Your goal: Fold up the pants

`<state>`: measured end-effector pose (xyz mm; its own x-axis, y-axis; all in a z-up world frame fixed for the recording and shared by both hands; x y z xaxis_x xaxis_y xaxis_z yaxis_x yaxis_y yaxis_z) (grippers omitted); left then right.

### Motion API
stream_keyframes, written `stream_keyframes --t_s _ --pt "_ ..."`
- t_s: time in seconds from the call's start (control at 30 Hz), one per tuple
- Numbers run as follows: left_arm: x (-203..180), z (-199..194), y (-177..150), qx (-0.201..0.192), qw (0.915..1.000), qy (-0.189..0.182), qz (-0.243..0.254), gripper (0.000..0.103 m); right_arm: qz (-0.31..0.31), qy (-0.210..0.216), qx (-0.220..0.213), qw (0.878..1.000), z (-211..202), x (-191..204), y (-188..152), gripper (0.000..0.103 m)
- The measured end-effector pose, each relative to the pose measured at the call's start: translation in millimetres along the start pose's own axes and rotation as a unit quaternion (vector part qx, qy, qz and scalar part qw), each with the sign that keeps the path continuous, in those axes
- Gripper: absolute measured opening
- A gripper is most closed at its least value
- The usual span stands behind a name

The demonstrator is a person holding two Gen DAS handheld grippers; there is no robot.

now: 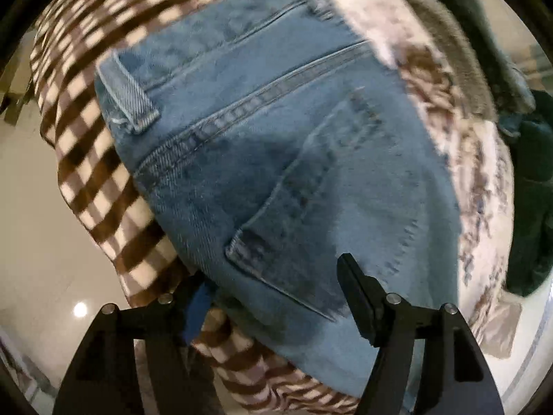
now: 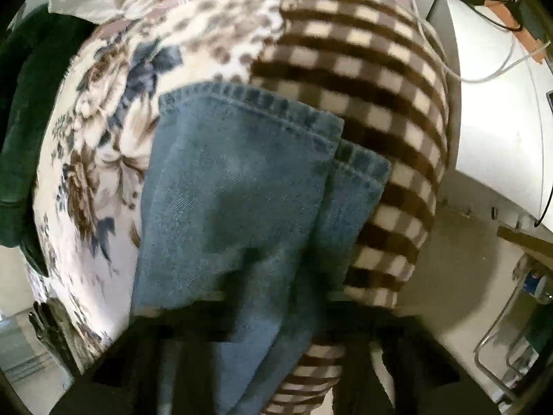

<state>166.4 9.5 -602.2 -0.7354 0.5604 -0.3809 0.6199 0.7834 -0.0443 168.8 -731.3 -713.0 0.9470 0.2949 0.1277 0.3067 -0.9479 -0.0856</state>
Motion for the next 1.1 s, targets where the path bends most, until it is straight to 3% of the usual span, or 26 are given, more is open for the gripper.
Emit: stream_keyframes --t_s 0.07,0.13,0.17,0.23,0.27,0.3,0.33,0.4,0.5,0.63,0.8,0.83,0.87,0.9,1.1 --pt "8 5 4 0.001 0.9999 0.002 -0.016 0.059 -0.004 0.000 0.011 1.000 -1 -6 -3 0.015" --pt "16 10 7 0.003 0.9995 0.002 -0.030 0.049 -0.004 0.006 0.033 0.999 8 -7 -8 0.024" --pt "18 10 8 0.001 0.9994 -0.001 -0.035 0.047 -0.002 0.018 0.048 0.999 13 -9 -10 0.038" --pt "22 11 10 -0.006 0.9991 -0.008 -0.040 0.038 0.011 0.041 0.059 0.997 20 -16 -12 0.038" --pt "23 10 10 -0.011 0.9990 -0.008 -0.042 0.035 0.019 0.043 0.053 0.997 19 -19 -11 0.034" --pt "24 8 10 -0.015 0.9989 -0.010 -0.042 0.026 0.023 0.045 0.044 0.998 21 -13 -13 0.012" --pt "23 4 11 -0.020 0.9991 -0.013 -0.035 0.017 0.018 0.043 0.036 0.998 17 -12 -12 0.003" --pt "16 -7 12 -0.028 0.9994 -0.016 -0.009 0.012 0.004 0.036 0.008 0.999 3 -8 -9 0.001" --pt "10 -23 12 -0.037 0.9989 -0.022 0.020 0.010 -0.017 0.026 -0.034 0.999 -29 -16 -6 0.000" --pt "15 -36 12 -0.033 0.9989 -0.023 0.025 0.010 -0.052 -0.013 -0.066 0.996 -60 -35 11 0.000" --pt "28 -18 9 -0.007 0.9996 -0.026 0.000 0.012 -0.077 0.028 0.035 0.996 -26 3 1 0.007" --pt "26 -14 9 -0.009 0.9996 -0.025 -0.002 0.012 -0.082 0.035 0.045 0.995 -22 9 -3 0.012" --pt "26 -13 8 -0.010 0.9997 -0.023 -0.002 0.012 -0.085 0.036 0.051 0.994 -18 12 -7 0.027" --pt "26 -12 8 -0.011 0.9997 -0.021 0.000 0.012 -0.083 0.040 0.055 0.994 -13 15 -10 0.035" --pt "26 -9 8 -0.007 0.9998 -0.018 0.006 0.012 -0.032 0.022 0.088 0.995 40 18 -16 0.038"
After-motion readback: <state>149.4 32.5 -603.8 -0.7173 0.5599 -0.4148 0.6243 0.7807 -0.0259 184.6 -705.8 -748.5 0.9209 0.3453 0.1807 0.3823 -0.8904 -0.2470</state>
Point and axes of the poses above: each gripper's, at about its wrist camera, not at the fingertips, and z roughly the way its jaws point, x to its left, y to its top, the point moved 8 cm from there along z, roughly the way its jaws point, and after that the axes turned 6 degrees about -y, right-handed, at the moved point
